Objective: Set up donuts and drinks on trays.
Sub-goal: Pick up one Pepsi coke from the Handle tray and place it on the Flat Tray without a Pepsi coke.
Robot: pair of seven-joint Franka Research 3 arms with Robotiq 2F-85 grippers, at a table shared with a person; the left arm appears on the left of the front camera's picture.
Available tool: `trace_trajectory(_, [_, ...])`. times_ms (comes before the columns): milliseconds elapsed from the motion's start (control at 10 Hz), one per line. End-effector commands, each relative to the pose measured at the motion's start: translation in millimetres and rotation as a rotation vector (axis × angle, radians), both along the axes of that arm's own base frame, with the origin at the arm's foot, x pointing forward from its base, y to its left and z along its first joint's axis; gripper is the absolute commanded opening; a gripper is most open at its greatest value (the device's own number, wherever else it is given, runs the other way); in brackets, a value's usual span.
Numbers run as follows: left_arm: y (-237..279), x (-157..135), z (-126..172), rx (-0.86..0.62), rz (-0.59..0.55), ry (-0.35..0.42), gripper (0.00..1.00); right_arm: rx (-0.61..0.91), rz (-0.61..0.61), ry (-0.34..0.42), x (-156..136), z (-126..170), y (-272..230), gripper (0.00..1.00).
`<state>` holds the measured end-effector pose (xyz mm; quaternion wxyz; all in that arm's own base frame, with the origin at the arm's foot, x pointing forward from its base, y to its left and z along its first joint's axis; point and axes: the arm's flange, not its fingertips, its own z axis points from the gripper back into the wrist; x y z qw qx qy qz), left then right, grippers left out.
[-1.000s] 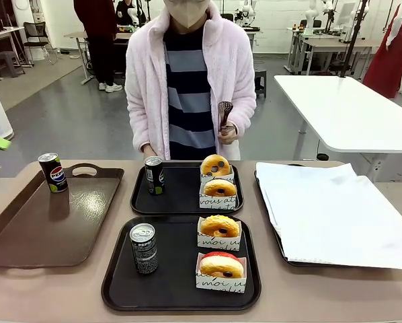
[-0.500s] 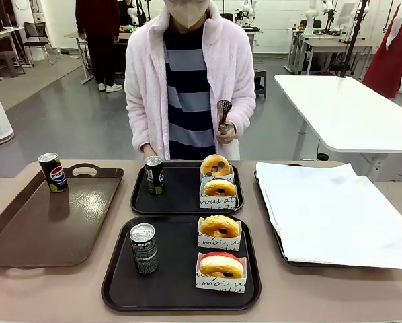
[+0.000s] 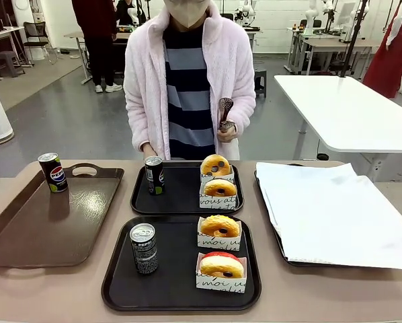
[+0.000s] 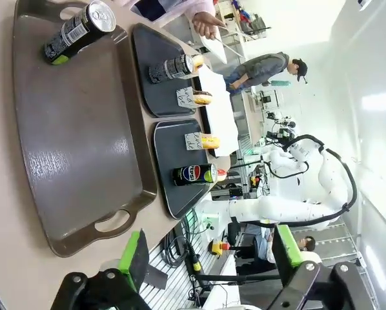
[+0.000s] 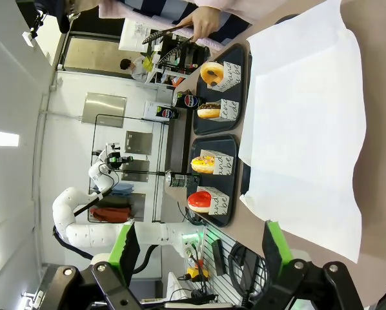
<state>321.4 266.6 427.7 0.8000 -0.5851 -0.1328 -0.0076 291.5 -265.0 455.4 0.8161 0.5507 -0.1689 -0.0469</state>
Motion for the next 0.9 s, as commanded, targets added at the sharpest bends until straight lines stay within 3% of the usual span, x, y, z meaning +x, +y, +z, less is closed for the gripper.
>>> trace_trajectory(0, [0.5, -3.9, 0.3, -0.007, 0.003, -0.006, 1.0, 0.002, -0.003, -0.015, -0.1, 0.5, 0.3, 1.0])
trace_trajectory(800, [0.5, -3.9, 0.3, -0.007, 0.003, -0.006, 1.0, 0.002, -0.003, -0.015, -0.1, 0.5, 0.3, 1.0])
